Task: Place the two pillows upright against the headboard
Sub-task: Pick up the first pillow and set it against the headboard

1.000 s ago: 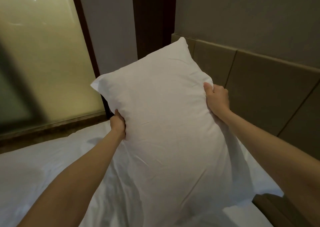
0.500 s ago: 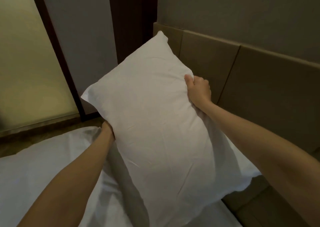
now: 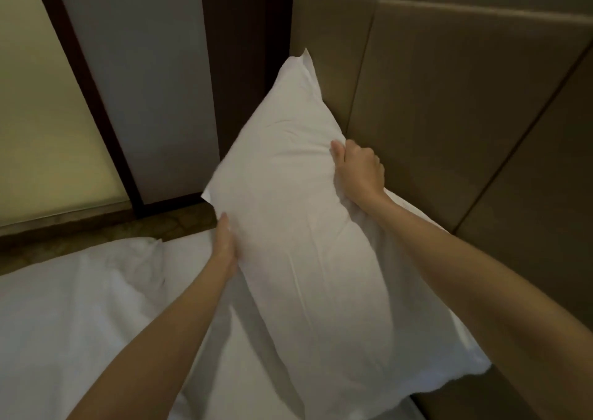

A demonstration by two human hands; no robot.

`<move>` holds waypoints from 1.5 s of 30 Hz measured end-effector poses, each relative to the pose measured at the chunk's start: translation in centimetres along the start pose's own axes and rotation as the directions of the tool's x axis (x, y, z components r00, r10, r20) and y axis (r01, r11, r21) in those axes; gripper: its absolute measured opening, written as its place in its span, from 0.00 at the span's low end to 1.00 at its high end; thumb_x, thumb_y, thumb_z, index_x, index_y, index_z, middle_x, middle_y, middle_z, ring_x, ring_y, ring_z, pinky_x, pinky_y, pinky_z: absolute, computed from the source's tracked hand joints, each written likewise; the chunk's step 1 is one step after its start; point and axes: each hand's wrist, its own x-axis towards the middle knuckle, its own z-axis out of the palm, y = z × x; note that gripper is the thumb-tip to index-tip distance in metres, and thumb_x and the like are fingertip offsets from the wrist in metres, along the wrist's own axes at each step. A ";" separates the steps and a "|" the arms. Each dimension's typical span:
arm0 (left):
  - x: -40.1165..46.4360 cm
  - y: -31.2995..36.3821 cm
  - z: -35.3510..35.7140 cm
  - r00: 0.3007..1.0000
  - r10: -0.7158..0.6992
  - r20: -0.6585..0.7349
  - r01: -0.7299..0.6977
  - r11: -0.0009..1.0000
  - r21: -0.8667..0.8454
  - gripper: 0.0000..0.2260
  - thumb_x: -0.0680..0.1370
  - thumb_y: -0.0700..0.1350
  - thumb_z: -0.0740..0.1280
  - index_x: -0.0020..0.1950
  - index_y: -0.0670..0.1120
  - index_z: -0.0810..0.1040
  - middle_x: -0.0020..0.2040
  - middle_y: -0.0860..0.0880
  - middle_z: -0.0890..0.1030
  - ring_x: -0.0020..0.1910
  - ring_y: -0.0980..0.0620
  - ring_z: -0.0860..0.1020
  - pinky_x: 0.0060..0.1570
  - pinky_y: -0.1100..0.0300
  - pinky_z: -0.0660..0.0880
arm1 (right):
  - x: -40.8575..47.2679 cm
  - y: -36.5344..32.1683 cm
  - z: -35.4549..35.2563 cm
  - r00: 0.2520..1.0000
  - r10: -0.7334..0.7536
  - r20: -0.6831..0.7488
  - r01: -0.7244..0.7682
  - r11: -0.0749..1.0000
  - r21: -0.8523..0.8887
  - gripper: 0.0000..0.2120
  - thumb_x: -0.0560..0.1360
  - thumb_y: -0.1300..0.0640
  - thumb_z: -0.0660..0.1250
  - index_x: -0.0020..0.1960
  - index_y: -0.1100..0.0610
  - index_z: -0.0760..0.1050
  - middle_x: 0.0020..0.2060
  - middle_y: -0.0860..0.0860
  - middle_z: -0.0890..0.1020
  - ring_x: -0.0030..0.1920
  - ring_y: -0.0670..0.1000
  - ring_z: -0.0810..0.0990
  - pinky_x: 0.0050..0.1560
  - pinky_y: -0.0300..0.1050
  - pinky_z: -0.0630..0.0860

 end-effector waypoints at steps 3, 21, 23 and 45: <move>1.0 -3.6 -0.7 0.991 -0.058 0.117 0.007 0.920 0.392 0.23 0.83 0.52 0.52 0.77 0.50 0.55 0.76 0.48 0.63 0.71 0.48 0.66 0.69 0.56 0.62 | -1.8 1.9 5.7 0.968 0.008 0.250 0.011 0.997 -0.076 0.18 0.81 0.49 0.50 0.55 0.61 0.70 0.52 0.63 0.80 0.52 0.65 0.78 0.45 0.53 0.69; -3.9 -11.5 -3.7 0.942 -0.010 0.336 -0.243 0.668 0.703 0.24 0.83 0.49 0.50 0.78 0.52 0.46 0.79 0.52 0.50 0.77 0.53 0.49 0.76 0.53 0.47 | -4.9 3.1 7.2 0.952 -0.140 0.271 0.190 0.967 -0.168 0.15 0.81 0.52 0.52 0.51 0.63 0.70 0.46 0.64 0.80 0.46 0.66 0.79 0.40 0.53 0.68; -3.5 -10.8 -2.9 0.935 0.012 0.354 -0.279 0.638 0.717 0.24 0.83 0.51 0.48 0.78 0.53 0.45 0.79 0.52 0.48 0.78 0.53 0.47 0.76 0.51 0.47 | -3.3 1.5 7.1 0.968 -0.193 0.161 0.220 0.961 -0.167 0.14 0.81 0.53 0.53 0.51 0.63 0.70 0.42 0.64 0.81 0.43 0.66 0.79 0.36 0.51 0.65; -8.4 -8.2 -1.9 0.978 0.091 0.189 -0.203 0.629 0.750 0.20 0.82 0.42 0.53 0.75 0.50 0.63 0.73 0.47 0.68 0.71 0.48 0.67 0.71 0.54 0.62 | -16.1 13.8 -0.4 0.707 0.085 0.702 0.341 0.829 -0.444 0.33 0.79 0.38 0.38 0.77 0.56 0.42 0.78 0.52 0.47 0.78 0.52 0.46 0.76 0.52 0.44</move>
